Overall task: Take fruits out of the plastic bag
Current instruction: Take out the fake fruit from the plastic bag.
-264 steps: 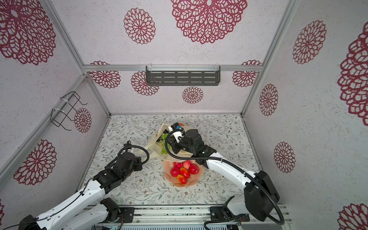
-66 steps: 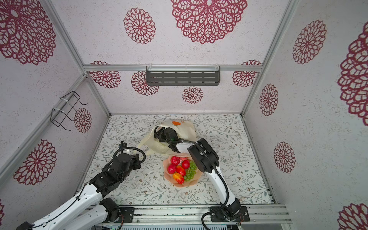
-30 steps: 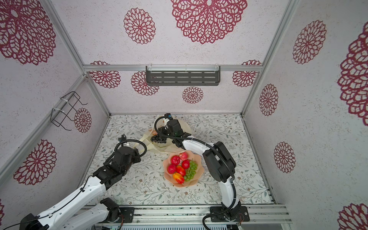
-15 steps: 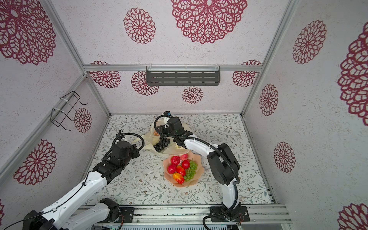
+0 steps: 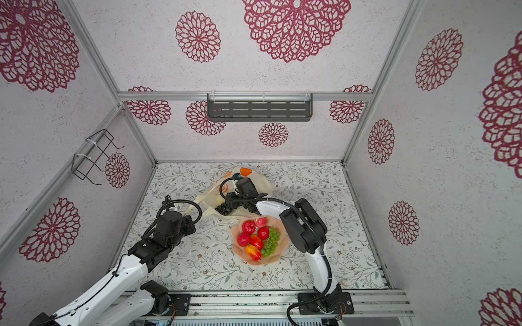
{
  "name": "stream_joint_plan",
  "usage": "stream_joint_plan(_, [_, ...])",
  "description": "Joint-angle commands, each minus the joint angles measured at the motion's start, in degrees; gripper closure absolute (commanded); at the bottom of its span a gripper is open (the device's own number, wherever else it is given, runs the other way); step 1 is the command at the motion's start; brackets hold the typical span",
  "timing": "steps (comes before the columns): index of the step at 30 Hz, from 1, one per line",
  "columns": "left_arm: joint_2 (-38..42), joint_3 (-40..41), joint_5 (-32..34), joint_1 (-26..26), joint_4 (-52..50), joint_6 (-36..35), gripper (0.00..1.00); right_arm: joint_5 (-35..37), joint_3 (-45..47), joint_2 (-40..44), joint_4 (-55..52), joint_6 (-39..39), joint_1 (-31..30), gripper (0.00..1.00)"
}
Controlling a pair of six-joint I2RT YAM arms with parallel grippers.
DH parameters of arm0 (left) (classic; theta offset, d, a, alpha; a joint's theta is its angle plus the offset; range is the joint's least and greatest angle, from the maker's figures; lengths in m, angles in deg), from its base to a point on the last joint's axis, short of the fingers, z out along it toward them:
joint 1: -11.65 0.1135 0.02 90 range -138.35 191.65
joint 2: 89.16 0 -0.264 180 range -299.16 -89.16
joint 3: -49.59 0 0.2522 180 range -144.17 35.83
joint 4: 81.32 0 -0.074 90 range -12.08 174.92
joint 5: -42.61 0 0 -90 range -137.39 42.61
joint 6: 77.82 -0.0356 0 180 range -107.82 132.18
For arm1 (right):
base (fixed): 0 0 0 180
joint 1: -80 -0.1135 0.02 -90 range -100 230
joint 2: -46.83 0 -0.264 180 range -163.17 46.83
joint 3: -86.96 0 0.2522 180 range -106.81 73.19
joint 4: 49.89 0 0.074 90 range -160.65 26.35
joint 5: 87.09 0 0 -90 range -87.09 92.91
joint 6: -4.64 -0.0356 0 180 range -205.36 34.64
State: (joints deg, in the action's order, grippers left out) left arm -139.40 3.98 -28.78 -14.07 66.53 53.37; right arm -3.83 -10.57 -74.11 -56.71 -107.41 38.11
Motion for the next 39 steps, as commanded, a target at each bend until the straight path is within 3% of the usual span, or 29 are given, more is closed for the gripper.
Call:
stream_joint_plan(1, [-0.5, 0.3, -0.5, 0.3, 0.3, 0.4, 0.99, -1.4, -0.2, 0.5, -0.2, 0.8, -1.1, 0.39])
stream_joint_plan(15, [-3.0, 0.4, -2.2, 0.3, 3.1, 0.5, 0.98, 3.1, -3.5, -6.9, -7.9, 2.3, -1.5, 0.37])
stream_joint_plan(17, [-3.2, 0.4, -2.3, 0.3, 3.1, 0.3, 0.98, 3.2, -4.6, -7.8, -9.2, 2.4, -1.5, 0.42])
stream_joint_plan(22, [-3.0, 0.2, -2.0, 0.2, 2.8, 0.1, 0.98, 2.4, -5.6, -6.7, -9.6, 2.4, -1.5, 0.67])
stream_joint_plan(29, [-3.6, -1.1, -1.6, 0.3, 3.0, -0.1, 0.98, 0.5, -7.6, -2.6, -9.2, 2.3, -1.5, 0.91])
stream_joint_plan(39, [-5.0, -2.0, -1.5, 0.3, 3.4, -0.4, 0.98, -1.3, -6.9, 5.7, -5.7, 1.8, -1.5, 0.99])
